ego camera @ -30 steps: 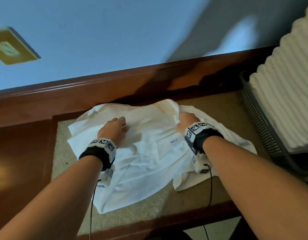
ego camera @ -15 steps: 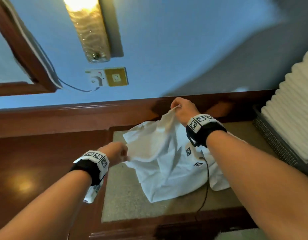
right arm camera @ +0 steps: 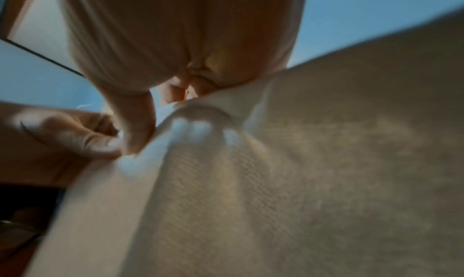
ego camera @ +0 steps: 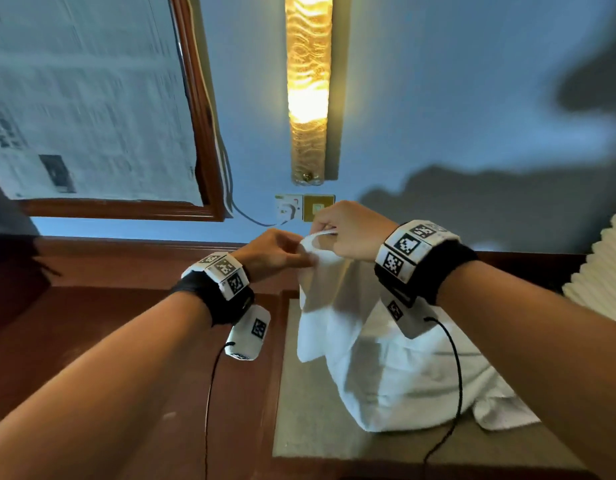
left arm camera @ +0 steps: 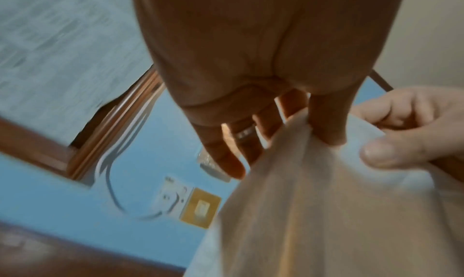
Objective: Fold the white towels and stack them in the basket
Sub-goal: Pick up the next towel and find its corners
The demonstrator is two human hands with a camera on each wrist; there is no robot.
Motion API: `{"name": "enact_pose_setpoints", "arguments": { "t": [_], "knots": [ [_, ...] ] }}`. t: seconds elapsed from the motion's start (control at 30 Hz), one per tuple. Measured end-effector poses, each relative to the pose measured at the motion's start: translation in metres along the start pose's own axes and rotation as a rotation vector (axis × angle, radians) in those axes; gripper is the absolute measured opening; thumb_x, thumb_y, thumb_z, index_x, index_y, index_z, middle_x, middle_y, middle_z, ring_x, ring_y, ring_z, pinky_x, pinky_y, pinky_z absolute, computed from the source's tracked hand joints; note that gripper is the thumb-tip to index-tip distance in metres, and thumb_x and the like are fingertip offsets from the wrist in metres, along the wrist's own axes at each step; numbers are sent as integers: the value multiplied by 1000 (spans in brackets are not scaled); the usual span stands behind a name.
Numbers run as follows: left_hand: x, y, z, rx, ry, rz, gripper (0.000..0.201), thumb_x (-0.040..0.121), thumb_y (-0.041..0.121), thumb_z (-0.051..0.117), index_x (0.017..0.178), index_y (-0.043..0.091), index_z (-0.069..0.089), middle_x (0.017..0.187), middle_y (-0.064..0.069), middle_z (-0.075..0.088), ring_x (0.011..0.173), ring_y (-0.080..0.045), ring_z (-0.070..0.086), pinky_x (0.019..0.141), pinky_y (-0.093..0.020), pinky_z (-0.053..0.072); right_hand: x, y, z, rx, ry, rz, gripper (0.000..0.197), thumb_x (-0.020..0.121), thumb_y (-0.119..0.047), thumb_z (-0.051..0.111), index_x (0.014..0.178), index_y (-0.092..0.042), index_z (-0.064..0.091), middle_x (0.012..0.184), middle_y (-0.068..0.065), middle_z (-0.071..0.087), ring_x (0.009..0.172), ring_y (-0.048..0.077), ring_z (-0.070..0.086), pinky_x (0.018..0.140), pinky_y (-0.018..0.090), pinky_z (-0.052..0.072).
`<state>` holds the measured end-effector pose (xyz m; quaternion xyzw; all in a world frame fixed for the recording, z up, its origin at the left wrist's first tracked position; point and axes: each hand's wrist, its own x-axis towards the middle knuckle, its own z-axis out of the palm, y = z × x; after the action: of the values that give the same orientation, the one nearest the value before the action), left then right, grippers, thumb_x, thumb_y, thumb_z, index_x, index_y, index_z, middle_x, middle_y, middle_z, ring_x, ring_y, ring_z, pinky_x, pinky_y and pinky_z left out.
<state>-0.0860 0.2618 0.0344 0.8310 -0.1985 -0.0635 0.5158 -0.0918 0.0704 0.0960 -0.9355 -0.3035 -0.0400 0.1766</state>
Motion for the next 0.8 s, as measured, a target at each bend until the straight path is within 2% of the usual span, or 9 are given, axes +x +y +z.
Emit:
{"name": "enact_pose_setpoints", "arguments": {
  "t": [0.1, 0.23, 0.3, 0.4, 0.47, 0.57, 0.63, 0.7, 0.8],
  "knots": [
    [-2, 16, -17, 78, 77, 61, 26, 92, 24, 74, 74, 4, 71, 62, 8, 65, 57, 0, 54, 58, -13, 42, 3, 11, -8, -75, -48, 23, 15, 88, -29, 69, 82, -18, 61, 76, -10, 52, 73, 10, 51, 63, 28, 36],
    [1, 33, -46, 372, 217, 81, 31, 94, 30, 70, 69, 11, 71, 46, 13, 47, 44, -1, 39, 48, -14, 32, 23, 33, -7, -188, -9, 69, 28, 91, -30, 66, 76, -9, 55, 72, 2, 50, 78, 25, 51, 65, 35, 32],
    [1, 34, -67, 427, 281, 81, 31, 94, 28, 70, 66, 15, 69, 49, 12, 49, 47, 0, 40, 50, -15, 34, 37, 48, -2, -155, 72, 135, 28, 90, -31, 66, 73, -12, 55, 74, 4, 53, 80, 27, 53, 65, 34, 32],
    [-5, 32, -99, 468, 347, 74, 36, 95, 30, 68, 70, 5, 69, 58, 0, 51, 56, -10, 42, 56, -26, 35, 55, 69, 8, 18, 231, 267, 24, 85, -27, 73, 68, -18, 59, 71, 2, 56, 78, 24, 54, 66, 32, 35],
    [-11, 28, -118, 496, 382, 58, 38, 97, 30, 66, 67, 7, 67, 58, -2, 48, 56, -12, 41, 56, -27, 34, 66, 75, 16, 167, 323, 309, 9, 82, -17, 74, 75, -20, 69, 73, 3, 63, 79, 22, 58, 66, 29, 37],
    [-19, 15, -141, 533, 456, -10, 36, 98, 28, 63, 75, 2, 70, 64, -19, 57, 58, -16, 48, 60, -31, 37, 86, 67, 23, 400, 492, 291, 22, 80, 3, 63, 87, -14, 76, 80, 4, 69, 80, 17, 62, 65, 21, 43],
    [-21, 0, -150, 540, 438, -83, 31, 97, 29, 64, 78, 5, 71, 64, -13, 59, 58, -15, 50, 61, -30, 39, 104, 45, 22, 455, 571, 220, 22, 82, 5, 58, 81, -10, 73, 78, 8, 68, 74, 16, 59, 60, 18, 39],
    [-22, -11, -145, 523, 345, -126, 22, 91, 35, 72, 92, 13, 73, 73, -3, 65, 64, -14, 59, 64, -28, 45, 123, 14, 21, 447, 545, 105, 23, 84, 5, 55, 66, -5, 64, 64, 12, 59, 62, 21, 49, 55, 24, 31],
    [-13, -25, -128, 506, 275, -117, 43, 82, 46, 79, 112, 17, 68, 95, -6, 72, 89, -21, 68, 80, -34, 53, 145, -36, 23, 350, 382, -65, 46, 92, -12, 63, 52, -15, 40, 52, 0, 36, 51, 12, 32, 52, 28, 22]
  ]
}}
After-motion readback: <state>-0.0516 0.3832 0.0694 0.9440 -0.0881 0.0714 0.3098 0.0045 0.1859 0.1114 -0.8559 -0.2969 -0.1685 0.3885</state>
